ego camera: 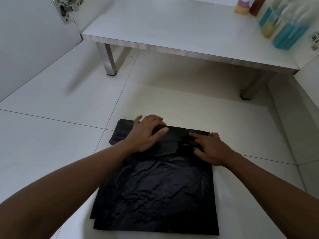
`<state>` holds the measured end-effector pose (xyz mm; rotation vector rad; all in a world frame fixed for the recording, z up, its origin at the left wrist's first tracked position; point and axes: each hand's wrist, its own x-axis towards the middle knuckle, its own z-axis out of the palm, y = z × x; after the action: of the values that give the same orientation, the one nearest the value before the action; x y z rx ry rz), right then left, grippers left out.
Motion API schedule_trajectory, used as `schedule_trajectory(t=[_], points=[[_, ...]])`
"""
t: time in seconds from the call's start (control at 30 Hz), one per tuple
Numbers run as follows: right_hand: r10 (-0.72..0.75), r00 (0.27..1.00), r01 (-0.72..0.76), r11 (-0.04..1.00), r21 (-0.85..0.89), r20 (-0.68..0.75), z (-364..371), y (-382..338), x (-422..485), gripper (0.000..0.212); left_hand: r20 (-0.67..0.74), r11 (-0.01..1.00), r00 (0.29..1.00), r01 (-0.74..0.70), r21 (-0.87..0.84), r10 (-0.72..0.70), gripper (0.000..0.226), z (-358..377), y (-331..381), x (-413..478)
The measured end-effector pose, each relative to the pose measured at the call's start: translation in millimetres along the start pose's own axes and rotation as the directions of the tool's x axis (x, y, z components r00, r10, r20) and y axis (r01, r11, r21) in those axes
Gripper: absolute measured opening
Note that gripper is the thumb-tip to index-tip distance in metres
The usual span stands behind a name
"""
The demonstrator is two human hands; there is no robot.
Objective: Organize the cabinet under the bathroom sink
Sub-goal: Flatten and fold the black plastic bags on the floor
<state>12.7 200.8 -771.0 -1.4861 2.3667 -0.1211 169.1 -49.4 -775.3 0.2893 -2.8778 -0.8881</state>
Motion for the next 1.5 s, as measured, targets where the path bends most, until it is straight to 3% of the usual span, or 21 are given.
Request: schedule_trajectory(t=[0.1,0.17,0.23,0.43,0.6,0.73,0.83,1.13,1.23,1.37,1.5], points=[[-0.015,1.0,0.015,1.0,-0.018,0.012,0.5,0.3,-0.8,0.052,0.148,0.979,0.989,-0.025,0.203,-0.006,0.046,14.2,8.1,21.5],[-0.027,1.0,0.028,0.999,-0.035,0.011,1.3,-1.3,-1.9,0.049,0.323,0.949,0.946,-0.099,0.298,-0.003,0.054,18.7,1.4,27.6],[-0.032,0.999,0.033,0.998,-0.049,0.007,2.2,-2.0,-2.8,0.047,0.4,0.925,0.917,-0.159,0.344,0.009,0.067,26.0,-7.5,24.4],[0.013,0.997,-0.011,1.0,0.022,-0.081,0.9,-0.5,-1.6,0.053,0.296,0.863,0.953,-0.202,0.463,0.064,0.084,48.7,-18.3,8.2],[0.119,0.917,-0.117,0.993,0.03,-0.381,8.9,-38.5,25.8,0.035,0.297,0.853,0.952,-0.213,0.477,0.071,0.108,49.4,-17.4,8.3],[0.33,0.927,-0.311,0.942,0.129,-0.179,36.6,-61.5,47.1,0.06,0.285,0.85,0.955,-0.212,0.482,0.077,0.117,50.6,-17.6,8.7],[0.327,0.927,-0.324,0.945,0.048,-0.184,55.4,-55.5,48.2,0.069,0.278,0.849,0.957,-0.218,0.481,0.088,0.119,52.3,-18.1,8.3],[0.343,0.927,-0.348,0.938,-0.004,-0.15,55.6,-55.0,50.6,0.069,0.293,0.854,0.952,-0.223,0.47,0.087,0.116,50.4,-16.7,9.1],[0.35,0.93,-0.352,0.936,-0.001,-0.112,52.9,-56.8,49.6,0.069,0.249,0.941,0.968,-0.077,0.33,-0.008,0.105,36.0,-15.2,10.9],[0.348,0.93,-0.349,0.937,0.019,-0.119,51.0,-58.1,48.4,0.068,0.035,0.889,0.974,0.189,0.417,-0.224,0.099,10.1,-36.8,-9.2],[0.351,0.928,-0.349,0.936,0.037,-0.124,51.8,-58.2,47.8,0.068,0.047,0.868,0.964,0.215,0.447,-0.263,0.098,8.1,-57.5,-38.6]])
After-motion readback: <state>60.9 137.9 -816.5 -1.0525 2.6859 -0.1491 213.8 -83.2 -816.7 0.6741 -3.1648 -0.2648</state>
